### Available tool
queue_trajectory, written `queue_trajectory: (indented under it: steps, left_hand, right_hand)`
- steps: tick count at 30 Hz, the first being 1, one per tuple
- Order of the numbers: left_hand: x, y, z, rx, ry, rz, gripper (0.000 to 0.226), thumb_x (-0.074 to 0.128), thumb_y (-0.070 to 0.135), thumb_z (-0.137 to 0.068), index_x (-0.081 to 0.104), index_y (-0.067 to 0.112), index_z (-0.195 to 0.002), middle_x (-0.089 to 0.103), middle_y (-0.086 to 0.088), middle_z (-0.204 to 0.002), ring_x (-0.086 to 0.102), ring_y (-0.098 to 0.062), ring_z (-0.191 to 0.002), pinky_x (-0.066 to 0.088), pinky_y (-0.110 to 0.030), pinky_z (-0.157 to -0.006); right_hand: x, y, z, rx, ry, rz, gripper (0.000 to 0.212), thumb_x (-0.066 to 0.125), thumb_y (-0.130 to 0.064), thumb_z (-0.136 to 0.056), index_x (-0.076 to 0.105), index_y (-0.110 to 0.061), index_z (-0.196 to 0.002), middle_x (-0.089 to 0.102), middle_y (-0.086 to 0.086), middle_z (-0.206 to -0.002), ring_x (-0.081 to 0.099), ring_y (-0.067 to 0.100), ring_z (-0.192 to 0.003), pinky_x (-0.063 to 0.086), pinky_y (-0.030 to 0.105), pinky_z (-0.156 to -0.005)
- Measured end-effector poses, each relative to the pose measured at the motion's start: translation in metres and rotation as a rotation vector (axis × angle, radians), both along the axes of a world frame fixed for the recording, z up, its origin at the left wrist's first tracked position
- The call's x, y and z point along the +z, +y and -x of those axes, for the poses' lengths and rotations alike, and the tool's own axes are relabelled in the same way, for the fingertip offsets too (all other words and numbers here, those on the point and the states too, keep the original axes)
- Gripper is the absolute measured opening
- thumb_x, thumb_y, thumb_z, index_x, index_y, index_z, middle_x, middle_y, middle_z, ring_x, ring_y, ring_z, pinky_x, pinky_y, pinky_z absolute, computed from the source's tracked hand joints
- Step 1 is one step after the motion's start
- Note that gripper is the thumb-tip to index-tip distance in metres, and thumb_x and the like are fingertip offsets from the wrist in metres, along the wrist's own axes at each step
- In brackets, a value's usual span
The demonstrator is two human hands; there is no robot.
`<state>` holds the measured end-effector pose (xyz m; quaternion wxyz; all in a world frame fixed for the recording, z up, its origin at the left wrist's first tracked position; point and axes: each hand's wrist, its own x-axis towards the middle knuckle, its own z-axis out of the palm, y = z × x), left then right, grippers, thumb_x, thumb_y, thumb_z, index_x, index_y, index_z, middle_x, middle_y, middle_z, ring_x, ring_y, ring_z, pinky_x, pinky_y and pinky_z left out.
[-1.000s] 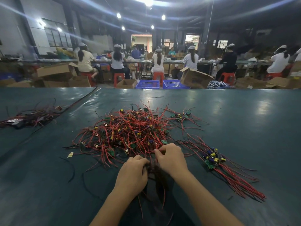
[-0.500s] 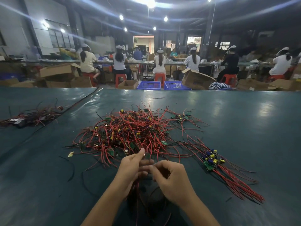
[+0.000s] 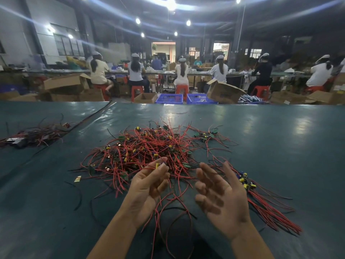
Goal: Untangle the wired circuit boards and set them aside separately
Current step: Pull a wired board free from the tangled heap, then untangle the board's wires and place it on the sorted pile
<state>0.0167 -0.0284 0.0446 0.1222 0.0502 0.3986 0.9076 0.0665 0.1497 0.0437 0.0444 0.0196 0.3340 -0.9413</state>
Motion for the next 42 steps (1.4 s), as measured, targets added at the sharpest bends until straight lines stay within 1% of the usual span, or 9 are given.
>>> queue_trajectory:
  steps: [5,10,14,17,21,29,33,38,42]
  left_hand:
    - [-0.008,0.005,0.000,0.167,0.163,0.298,0.048,0.082,0.030,-0.056,0.070,0.004,-0.094,0.069,-0.010,-0.075,0.064,-0.014,-0.064,0.055,-0.019,-0.060]
    - [-0.018,0.007,0.001,0.189,0.321,0.683,0.043,0.081,0.043,-0.056,0.074,0.012,-0.085,0.074,-0.007,-0.073,0.069,-0.015,-0.067,0.056,-0.025,-0.065]
    - [-0.019,0.009,-0.003,0.010,0.446,0.792,0.033,0.081,0.044,-0.061,0.075,0.017,-0.081,0.074,-0.009,-0.074,0.070,-0.017,-0.067,0.057,-0.029,-0.065]
    - [-0.018,0.009,-0.005,-0.023,0.503,0.847,0.028,0.080,0.036,-0.069,0.076,0.014,-0.085,0.075,-0.010,-0.080,0.072,-0.025,-0.078,0.058,-0.036,-0.071]
    - [-0.019,0.010,-0.006,-0.054,0.537,0.865,0.012,0.081,0.010,-0.075,0.074,0.008,-0.085,0.075,-0.009,-0.081,0.071,-0.016,-0.077,0.057,-0.028,-0.070]
    - [-0.017,0.012,-0.005,-0.020,0.363,0.683,0.027,0.076,0.028,-0.070,0.076,0.009,-0.089,0.074,-0.016,-0.080,0.072,-0.028,-0.075,0.057,-0.027,-0.063]
    - [-0.017,0.014,-0.004,0.041,0.270,0.604,0.027,0.076,0.029,-0.069,0.074,0.006,-0.081,0.073,-0.018,-0.077,0.072,-0.024,-0.069,0.056,-0.024,-0.056]
    - [-0.017,0.014,-0.001,0.109,0.187,0.546,0.029,0.073,0.028,-0.070,0.068,0.000,-0.075,0.073,-0.016,-0.071,0.073,-0.027,-0.066,0.056,-0.023,-0.052]
    - [-0.015,0.012,0.000,0.151,0.218,0.544,0.028,0.072,0.028,-0.070,0.066,0.001,-0.071,0.072,-0.014,-0.067,0.072,-0.026,-0.063,0.056,-0.024,-0.052]
  right_hand:
    - [-0.007,-0.015,0.005,-0.107,-0.066,-0.313,0.058,0.065,-0.058,-0.070,0.076,-0.015,-0.106,0.075,0.000,-0.098,0.060,0.006,-0.060,0.046,0.021,-0.047]
    - [-0.020,-0.035,0.009,-0.122,-0.180,-0.550,0.034,0.070,-0.045,-0.079,0.078,-0.013,-0.086,0.065,-0.003,-0.067,0.049,0.008,-0.050,0.041,0.024,-0.045]
    - [-0.022,-0.043,0.009,-0.136,-0.227,-0.579,0.033,0.072,-0.043,-0.082,0.078,-0.012,-0.073,0.066,0.005,-0.073,0.056,0.025,-0.074,0.053,0.052,-0.082]
    - [-0.023,-0.041,0.009,-0.104,-0.233,-0.589,0.028,0.075,-0.031,-0.083,0.074,-0.003,-0.087,0.070,0.007,-0.076,0.061,0.021,-0.069,0.052,0.033,-0.064]
    - [-0.021,-0.039,0.007,-0.084,-0.254,-0.553,0.011,0.071,-0.011,-0.085,0.072,-0.002,-0.091,0.068,0.007,-0.067,0.064,0.017,-0.056,0.050,0.024,-0.048]
    - [-0.023,-0.036,0.012,-0.245,-0.257,-0.515,0.019,0.072,-0.020,-0.087,0.076,-0.010,-0.072,0.071,0.019,-0.078,0.064,0.029,-0.069,0.051,0.038,-0.067]
    - [-0.023,-0.040,0.013,-0.242,-0.232,-0.428,0.023,0.061,-0.022,-0.096,0.069,0.000,-0.099,0.071,0.028,-0.100,0.063,0.036,-0.085,0.046,0.045,-0.077]
    - [-0.023,-0.035,0.015,-0.204,-0.221,-0.300,0.018,0.056,-0.025,-0.098,0.057,-0.009,-0.092,0.052,0.001,-0.059,0.040,0.010,-0.043,0.030,0.021,-0.037]
    - [-0.022,-0.033,0.016,-0.198,-0.209,-0.292,0.023,0.060,-0.028,-0.096,0.056,-0.012,-0.080,0.045,-0.003,-0.053,0.034,0.007,-0.037,0.028,0.019,-0.033]
